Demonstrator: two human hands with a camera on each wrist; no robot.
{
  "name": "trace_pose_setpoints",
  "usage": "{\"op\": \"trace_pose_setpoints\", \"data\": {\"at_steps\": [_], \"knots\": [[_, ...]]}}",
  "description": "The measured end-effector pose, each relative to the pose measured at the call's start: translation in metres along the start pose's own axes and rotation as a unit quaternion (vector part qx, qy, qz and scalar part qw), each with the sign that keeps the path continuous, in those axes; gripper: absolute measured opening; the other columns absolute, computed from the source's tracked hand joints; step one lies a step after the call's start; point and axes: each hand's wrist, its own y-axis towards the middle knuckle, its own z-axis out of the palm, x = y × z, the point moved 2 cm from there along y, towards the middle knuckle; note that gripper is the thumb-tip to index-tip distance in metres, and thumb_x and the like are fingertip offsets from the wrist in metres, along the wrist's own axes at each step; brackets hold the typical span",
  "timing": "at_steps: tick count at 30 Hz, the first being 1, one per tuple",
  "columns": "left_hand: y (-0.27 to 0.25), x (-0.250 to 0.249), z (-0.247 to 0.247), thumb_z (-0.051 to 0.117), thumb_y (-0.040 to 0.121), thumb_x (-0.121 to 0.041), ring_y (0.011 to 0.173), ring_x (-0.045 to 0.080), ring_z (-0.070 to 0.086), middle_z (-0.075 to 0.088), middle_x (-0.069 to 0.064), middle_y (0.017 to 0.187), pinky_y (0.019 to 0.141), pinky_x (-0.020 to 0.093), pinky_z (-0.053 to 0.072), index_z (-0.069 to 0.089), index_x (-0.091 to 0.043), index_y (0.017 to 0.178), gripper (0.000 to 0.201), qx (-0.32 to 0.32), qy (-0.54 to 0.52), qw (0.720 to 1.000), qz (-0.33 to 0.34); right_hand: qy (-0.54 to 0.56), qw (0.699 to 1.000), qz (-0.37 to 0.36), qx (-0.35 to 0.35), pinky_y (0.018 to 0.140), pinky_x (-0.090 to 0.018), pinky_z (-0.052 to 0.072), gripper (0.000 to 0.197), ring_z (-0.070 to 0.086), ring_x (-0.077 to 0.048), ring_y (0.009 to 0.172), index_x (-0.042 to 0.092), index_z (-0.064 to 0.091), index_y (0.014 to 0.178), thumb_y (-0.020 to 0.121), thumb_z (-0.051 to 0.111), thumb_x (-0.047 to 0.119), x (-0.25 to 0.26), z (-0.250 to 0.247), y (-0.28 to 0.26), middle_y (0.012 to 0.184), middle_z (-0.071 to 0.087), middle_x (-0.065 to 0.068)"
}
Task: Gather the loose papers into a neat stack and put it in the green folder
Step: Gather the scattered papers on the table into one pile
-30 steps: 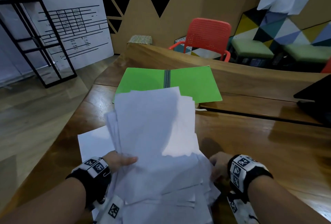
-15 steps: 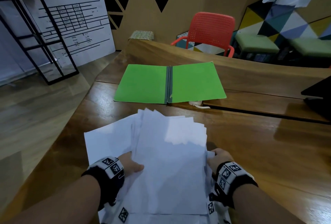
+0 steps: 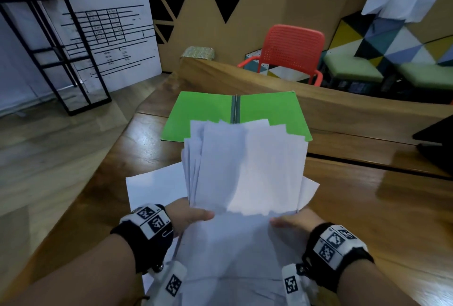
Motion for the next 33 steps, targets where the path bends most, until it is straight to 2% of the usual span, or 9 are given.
{"op": "trace_pose_setpoints", "data": {"at_steps": [2,5,7,9,14,20,23,26,33], "knots": [[-0.001,0.004,-0.013,0.077,0.066,-0.039,0.128,0.030,0.048,0.055,0.000,0.124,0.097,0.028,0.041,0.047,-0.009,0.132,0.079,-0.153,0.114,0.981,-0.038,0.027,1.000,0.005,-0.006,0.069,-0.032,0.057,0.028,0.067,-0.031,0.069,0.002,0.065,0.063,0.050,0.089,0.003,-0.005,-0.003,0.002,0.064,0.070,-0.013],[-0.007,0.023,-0.060,0.069,0.070,-0.039,0.127,0.037,0.042,0.040,0.015,0.140,0.103,0.042,0.040,0.032,-0.009,0.138,0.083,-0.384,0.222,0.880,-0.172,0.153,0.988,0.020,-0.026,0.052,-0.032,0.059,0.015,0.067,-0.030,0.049,-0.013,0.061,0.074,0.065,0.070,-0.022,-0.024,-0.011,0.004,0.055,0.069,-0.017],[-0.004,0.041,-0.079,0.062,0.068,-0.031,0.117,0.037,0.053,0.052,0.015,0.127,0.099,0.044,0.046,0.048,-0.009,0.126,0.064,-0.337,0.254,0.878,-0.226,0.156,0.987,0.029,-0.036,0.075,-0.043,0.058,0.031,0.068,-0.036,0.070,-0.020,0.062,0.090,0.062,0.075,-0.017,-0.034,-0.013,0.003,0.078,0.071,-0.026],[0.003,0.053,-0.078,0.053,0.067,-0.021,0.104,0.031,0.061,0.062,0.009,0.105,0.093,0.038,0.051,0.062,-0.010,0.106,0.041,-0.265,0.297,0.884,-0.245,0.136,0.989,0.021,-0.048,0.088,-0.052,0.052,0.070,0.067,-0.039,0.085,-0.016,0.065,0.094,0.035,0.094,0.006,-0.041,-0.013,0.008,0.090,0.070,-0.028],[0.015,0.037,-0.050,0.052,0.085,-0.016,0.114,0.028,0.056,0.056,0.014,0.129,0.093,0.033,0.044,0.045,-0.009,0.130,0.046,-0.295,0.308,0.890,-0.161,0.042,0.994,0.000,-0.097,0.067,-0.037,0.053,0.025,0.065,-0.034,0.072,-0.005,0.067,0.073,0.065,0.084,0.011,-0.032,-0.014,0.010,0.070,0.067,-0.018],[0.024,0.033,-0.018,0.049,0.079,-0.031,0.114,0.025,0.055,0.055,0.003,0.132,0.098,0.032,0.046,0.043,-0.027,0.130,0.051,-0.126,0.348,0.920,-0.129,0.070,0.996,0.017,-0.060,0.059,-0.029,0.046,0.014,0.060,-0.026,0.061,-0.004,0.065,0.068,0.074,0.075,0.004,-0.019,-0.015,0.006,0.047,0.066,-0.008],[0.016,0.035,-0.012,0.054,0.077,-0.031,0.117,0.028,0.051,0.043,0.009,0.136,0.097,0.035,0.046,0.038,-0.019,0.133,0.060,-0.218,0.355,0.890,-0.187,0.065,0.995,0.031,-0.064,0.074,-0.037,0.053,0.015,0.064,-0.032,0.072,-0.005,0.066,0.071,0.069,0.078,0.003,-0.021,-0.014,0.009,0.078,0.071,-0.026],[0.005,0.039,-0.008,0.053,0.072,-0.035,0.117,0.031,0.050,0.039,0.013,0.136,0.098,0.041,0.045,0.033,-0.013,0.132,0.066,-0.248,0.345,0.870,-0.250,-0.004,0.996,0.040,-0.084,0.087,-0.045,0.053,0.046,0.067,-0.037,0.085,-0.010,0.067,0.088,0.057,0.086,0.018,-0.022,-0.010,0.014,0.089,0.070,-0.026],[0.014,0.024,0.000,0.050,0.076,-0.024,0.117,0.033,0.053,0.049,0.013,0.136,0.099,0.038,0.045,0.035,-0.013,0.138,0.064,-0.206,0.279,0.927,-0.140,-0.145,0.988,0.043,-0.033,0.064,-0.027,0.043,0.057,0.057,-0.027,0.086,-0.007,0.058,0.116,0.077,0.074,0.031,0.003,0.015,0.001,0.097,0.060,-0.014]]}}
